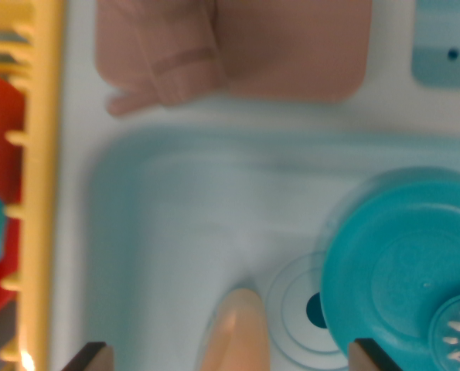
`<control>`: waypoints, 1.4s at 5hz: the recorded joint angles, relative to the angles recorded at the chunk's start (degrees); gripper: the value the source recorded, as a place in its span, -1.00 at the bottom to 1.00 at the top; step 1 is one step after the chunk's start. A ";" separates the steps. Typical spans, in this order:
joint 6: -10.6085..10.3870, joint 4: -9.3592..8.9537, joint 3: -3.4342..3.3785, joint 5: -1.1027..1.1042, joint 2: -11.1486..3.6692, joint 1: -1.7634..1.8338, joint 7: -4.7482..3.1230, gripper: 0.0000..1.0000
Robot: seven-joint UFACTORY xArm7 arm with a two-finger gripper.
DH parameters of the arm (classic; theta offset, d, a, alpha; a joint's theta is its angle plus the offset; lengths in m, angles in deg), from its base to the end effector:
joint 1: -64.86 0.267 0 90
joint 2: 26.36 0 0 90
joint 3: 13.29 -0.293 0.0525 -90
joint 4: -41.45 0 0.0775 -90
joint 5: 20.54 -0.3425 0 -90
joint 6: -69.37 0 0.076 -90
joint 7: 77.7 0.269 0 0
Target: Pick detergent from the sink
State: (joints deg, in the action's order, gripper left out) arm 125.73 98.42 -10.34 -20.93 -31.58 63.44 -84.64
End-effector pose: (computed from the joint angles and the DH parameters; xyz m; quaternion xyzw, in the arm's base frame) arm 0.4488 -0.0336 0.1286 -0.9990 -0.0204 0.0399 0.0044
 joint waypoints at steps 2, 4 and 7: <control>-2.07 -1.93 0.20 -0.13 -0.19 -0.17 -0.38 -1.00; -3.99 -3.72 0.39 -0.25 -0.36 -0.33 -0.73 -1.00; -6.98 -6.51 0.69 -0.44 -0.64 -0.57 -1.27 -1.00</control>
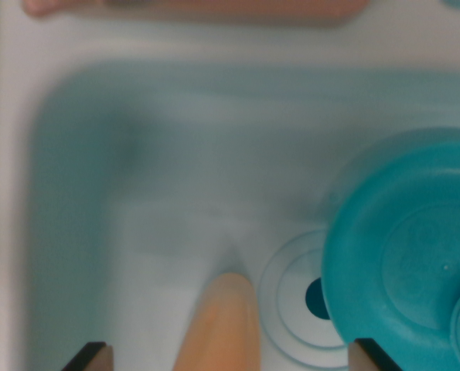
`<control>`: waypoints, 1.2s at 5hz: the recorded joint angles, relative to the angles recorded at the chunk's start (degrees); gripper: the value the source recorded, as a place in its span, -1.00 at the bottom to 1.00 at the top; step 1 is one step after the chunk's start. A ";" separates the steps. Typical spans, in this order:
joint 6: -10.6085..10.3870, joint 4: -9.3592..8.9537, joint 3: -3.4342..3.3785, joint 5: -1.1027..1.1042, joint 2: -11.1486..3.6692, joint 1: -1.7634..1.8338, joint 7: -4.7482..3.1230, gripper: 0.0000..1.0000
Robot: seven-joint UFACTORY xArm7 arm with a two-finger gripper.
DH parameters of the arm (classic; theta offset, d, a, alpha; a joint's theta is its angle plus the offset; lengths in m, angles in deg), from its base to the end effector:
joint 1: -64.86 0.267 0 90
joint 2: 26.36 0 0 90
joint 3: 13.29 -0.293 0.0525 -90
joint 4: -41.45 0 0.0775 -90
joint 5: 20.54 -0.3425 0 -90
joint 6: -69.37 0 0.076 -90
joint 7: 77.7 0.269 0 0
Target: Pick detergent from the sink
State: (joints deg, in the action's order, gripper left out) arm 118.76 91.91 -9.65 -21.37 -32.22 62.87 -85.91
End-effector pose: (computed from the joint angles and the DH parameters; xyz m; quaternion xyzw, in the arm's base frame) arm 0.4292 -0.0411 0.0893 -0.9990 -0.0176 0.0411 0.0071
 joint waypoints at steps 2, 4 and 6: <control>-0.98 -0.92 0.10 -0.06 -0.09 -0.08 -0.18 -1.00; -1.55 -1.45 0.15 -0.10 -0.14 -0.13 -0.28 -1.00; -1.74 -1.62 0.17 -0.11 -0.16 -0.14 -0.32 -1.00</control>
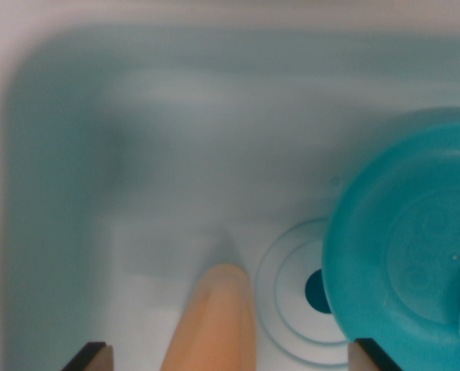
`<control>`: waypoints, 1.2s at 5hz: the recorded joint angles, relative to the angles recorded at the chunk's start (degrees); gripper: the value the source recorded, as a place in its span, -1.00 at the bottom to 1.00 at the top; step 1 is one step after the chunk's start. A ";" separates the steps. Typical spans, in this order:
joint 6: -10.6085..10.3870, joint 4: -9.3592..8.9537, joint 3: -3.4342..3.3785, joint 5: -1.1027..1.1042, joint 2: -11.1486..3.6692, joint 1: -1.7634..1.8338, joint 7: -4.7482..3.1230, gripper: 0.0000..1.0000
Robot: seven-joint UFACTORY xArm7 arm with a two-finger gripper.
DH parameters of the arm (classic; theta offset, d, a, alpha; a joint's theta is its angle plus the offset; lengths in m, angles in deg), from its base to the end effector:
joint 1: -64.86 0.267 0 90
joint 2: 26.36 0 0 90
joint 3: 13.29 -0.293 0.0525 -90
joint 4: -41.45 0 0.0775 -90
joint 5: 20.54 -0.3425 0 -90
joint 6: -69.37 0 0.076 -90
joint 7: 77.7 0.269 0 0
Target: Pick detergent from the sink
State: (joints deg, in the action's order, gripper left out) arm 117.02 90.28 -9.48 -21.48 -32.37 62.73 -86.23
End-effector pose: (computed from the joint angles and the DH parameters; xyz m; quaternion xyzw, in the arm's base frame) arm 0.4235 -0.0428 0.0800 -0.9990 -0.0168 0.0414 0.0076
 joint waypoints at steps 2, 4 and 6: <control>0.00 0.00 0.00 0.00 0.00 0.00 0.00 -1.00; 0.00 0.00 0.00 0.00 0.00 0.00 0.00 1.00; 0.00 0.00 0.00 0.00 0.00 0.00 0.00 1.00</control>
